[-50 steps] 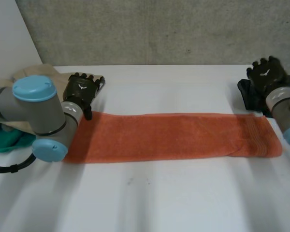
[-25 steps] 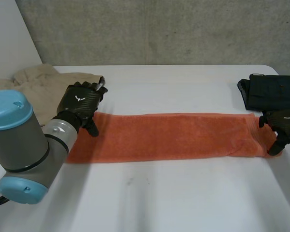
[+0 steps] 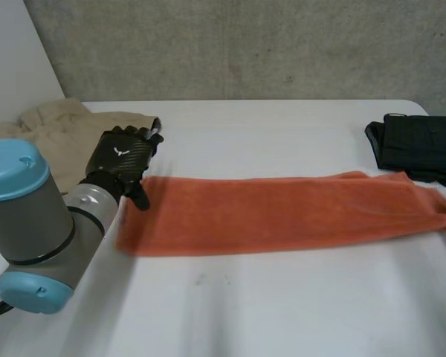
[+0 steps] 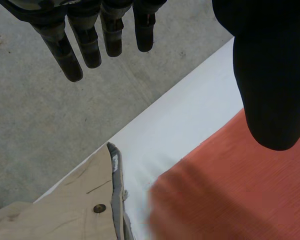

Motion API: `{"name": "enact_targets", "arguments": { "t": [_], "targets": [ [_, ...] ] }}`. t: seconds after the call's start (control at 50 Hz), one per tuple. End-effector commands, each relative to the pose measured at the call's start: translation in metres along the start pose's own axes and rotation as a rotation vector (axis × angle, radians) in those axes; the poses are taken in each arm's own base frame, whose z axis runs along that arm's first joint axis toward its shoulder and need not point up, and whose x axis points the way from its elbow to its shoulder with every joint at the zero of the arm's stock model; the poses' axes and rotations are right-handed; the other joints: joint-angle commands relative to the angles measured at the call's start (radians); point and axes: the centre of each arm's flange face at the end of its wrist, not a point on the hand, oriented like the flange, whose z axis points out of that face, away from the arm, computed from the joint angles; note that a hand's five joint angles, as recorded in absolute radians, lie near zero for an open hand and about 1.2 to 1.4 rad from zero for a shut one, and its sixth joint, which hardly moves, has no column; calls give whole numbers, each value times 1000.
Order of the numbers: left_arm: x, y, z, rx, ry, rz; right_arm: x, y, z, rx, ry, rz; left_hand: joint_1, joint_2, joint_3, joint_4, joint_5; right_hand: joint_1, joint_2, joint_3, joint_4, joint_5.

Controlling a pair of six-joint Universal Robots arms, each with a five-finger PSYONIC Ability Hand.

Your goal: Fold the laundry.

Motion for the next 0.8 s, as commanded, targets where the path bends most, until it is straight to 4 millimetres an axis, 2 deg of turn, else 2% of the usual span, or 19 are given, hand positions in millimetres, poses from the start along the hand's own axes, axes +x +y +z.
{"name": "enact_targets", "arguments": {
  "t": [0.02, 0.1, 0.12, 0.18, 0.2, 0.26, 0.28, 0.34, 0.36, 0.38, 0.42, 0.44, 0.46, 0.48, 0.52, 0.54, 0.62, 0.68, 0.8],
  "targets": [
    [-3, -4, -6, 6, -7, -1, 65, 18, -6, -86, 183, -169, -24, -30, -34, -30, -49, 422, 224, 208, 209, 240],
    [-5, -4, -7, 7, -14, -2, 61, -4, -7, -35, 188, -215, -24, -30, -34, -30, -49, 422, 224, 208, 209, 240],
    [-6, -5, -7, 8, -14, -2, 53, -27, -10, 30, 184, -229, -24, -30, -34, -30, -49, 422, 224, 208, 209, 240],
    [-8, -9, -8, 20, -22, -2, 36, -62, -16, 136, 165, -226, -24, -30, -34, -30, -49, 422, 224, 208, 209, 240],
    [-9, -10, -9, 23, -23, -2, 20, -84, -21, 205, 138, -224, -24, -30, -34, -30, -49, 422, 224, 208, 209, 240],
    [-11, -15, -10, 37, -30, -1, -10, -118, -32, 322, 81, -242, -24, -30, -34, -30, -49, 422, 224, 208, 209, 240],
    [-13, -16, -10, 40, -36, -2, -36, -142, -41, 410, 29, -262, -24, -30, -34, -30, -49, 422, 224, 208, 209, 240],
    [-19, -21, -11, 54, -56, -4, -80, -174, -59, 541, -68, -295, -24, -30, -34, -30, -49, 422, 224, 208, 209, 240],
    [-21, -22, -11, 57, -60, -4, -111, -190, -72, 617, -136, -322, -24, -30, -34, -30, -49, 422, 224, 208, 209, 240],
    [-24, -23, -12, 58, -69, -4, -126, -196, -79, 654, -170, -337, -24, -30, -34, -30, -49, 422, 224, 208, 209, 240],
    [-26, -24, -13, 60, -74, -5, -157, -204, -91, 713, -246, -356, -24, -30, -34, -30, -49, 422, 224, 208, 209, 240],
    [-26, -24, -14, 59, -76, -5, -197, -204, -101, 762, -352, -378, -24, -30, -34, -30, -49, 422, 224, 208, 209, 240],
    [-27, -23, -17, 55, -77, -5, -212, -203, -106, 782, -394, -388, -24, -30, -34, -30, -49, 422, 224, 208, 209, 240],
    [-27, -22, -17, 53, -78, -5, -246, -201, -119, 822, -484, -410, -24, -30, -34, -30, -49, 422, 224, 208, 209, 240],
    [-27, -21, -18, 49, -77, -5, -276, -195, -130, 849, -568, -431, -24, -30, -34, -30, -49, 422, 224, 208, 209, 240],
    [-26, -20, -18, 46, -76, -6, -301, -185, -139, 850, -636, -453, -24, -30, -34, -30, -49, 422, 224, 208, 209, 240],
    [-23, -16, -20, 34, -65, -6, -332, -157, -140, 801, -730, -484, -24, -30, -34, -30, -49, 422, 224, 208, 209, 240],
    [-22, -16, -20, 34, -61, -6, -336, -153, -139, 799, -738, -494, -24, -30, -34, -30, -49, 422, 224, 208, 209, 240],
    [-21, -22, -17, 62, -59, -5, -323, -165, -138, 773, -708, -405, -24, -30, -34, -30, -49, -717, -916, -931, -931, -899]
  ]
}}
